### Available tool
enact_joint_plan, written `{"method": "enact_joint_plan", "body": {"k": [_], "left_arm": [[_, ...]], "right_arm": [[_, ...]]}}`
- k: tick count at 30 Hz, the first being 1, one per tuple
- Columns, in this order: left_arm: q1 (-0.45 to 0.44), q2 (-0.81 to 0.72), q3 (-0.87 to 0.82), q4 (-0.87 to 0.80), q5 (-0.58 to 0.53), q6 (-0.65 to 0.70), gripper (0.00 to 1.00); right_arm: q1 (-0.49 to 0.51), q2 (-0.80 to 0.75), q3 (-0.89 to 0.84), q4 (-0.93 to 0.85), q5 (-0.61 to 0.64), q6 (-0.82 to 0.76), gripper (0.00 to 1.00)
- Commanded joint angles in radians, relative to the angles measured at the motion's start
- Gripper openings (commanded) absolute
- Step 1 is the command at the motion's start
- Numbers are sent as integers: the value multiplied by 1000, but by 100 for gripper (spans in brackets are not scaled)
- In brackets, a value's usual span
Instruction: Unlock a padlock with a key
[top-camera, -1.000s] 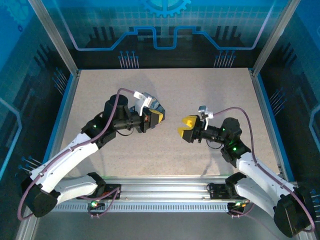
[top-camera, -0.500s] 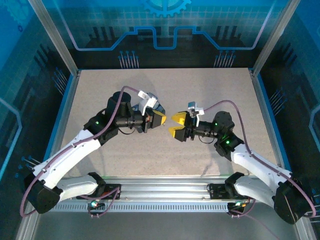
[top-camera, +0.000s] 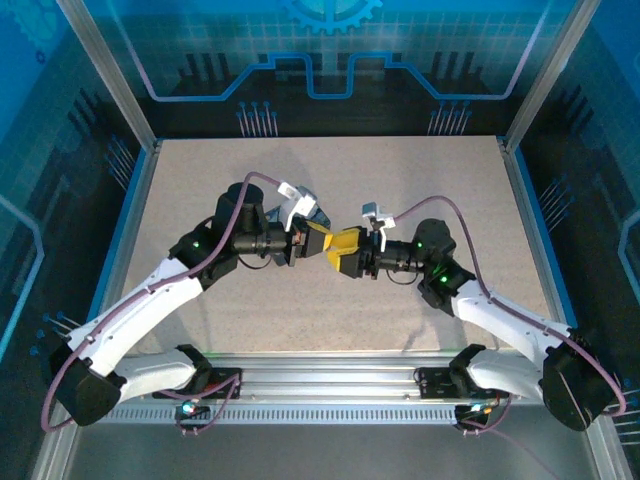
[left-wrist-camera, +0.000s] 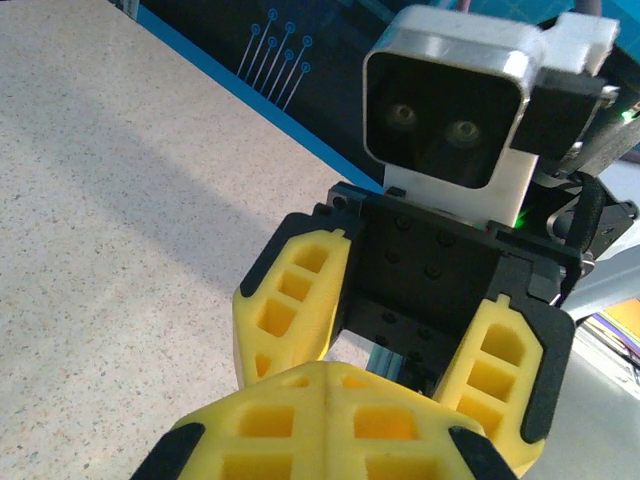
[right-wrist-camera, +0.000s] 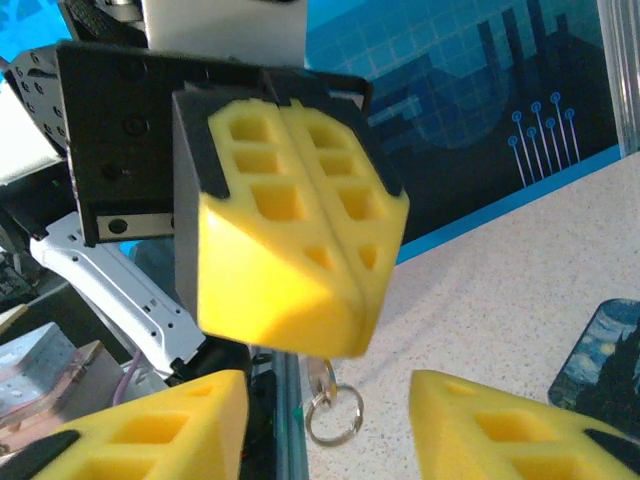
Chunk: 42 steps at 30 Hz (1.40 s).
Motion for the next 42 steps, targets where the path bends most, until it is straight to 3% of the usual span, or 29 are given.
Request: {"method": "enact_joint_plan", "body": {"k": [1, 7, 22, 42], "left_arm": [[7, 6, 20, 12, 34, 23, 0], [8, 9, 16, 17, 27, 21, 0], [7, 13, 17, 35, 15, 12, 0], [9, 14, 20, 19, 16, 24, 0]], "right_arm": [[13, 8, 35, 39, -13, 3, 42], [16, 9, 29, 30, -8, 2, 34], [26, 27, 18, 24, -8, 3, 29], [27, -13, -4, -15, 36, -13, 10]]}}
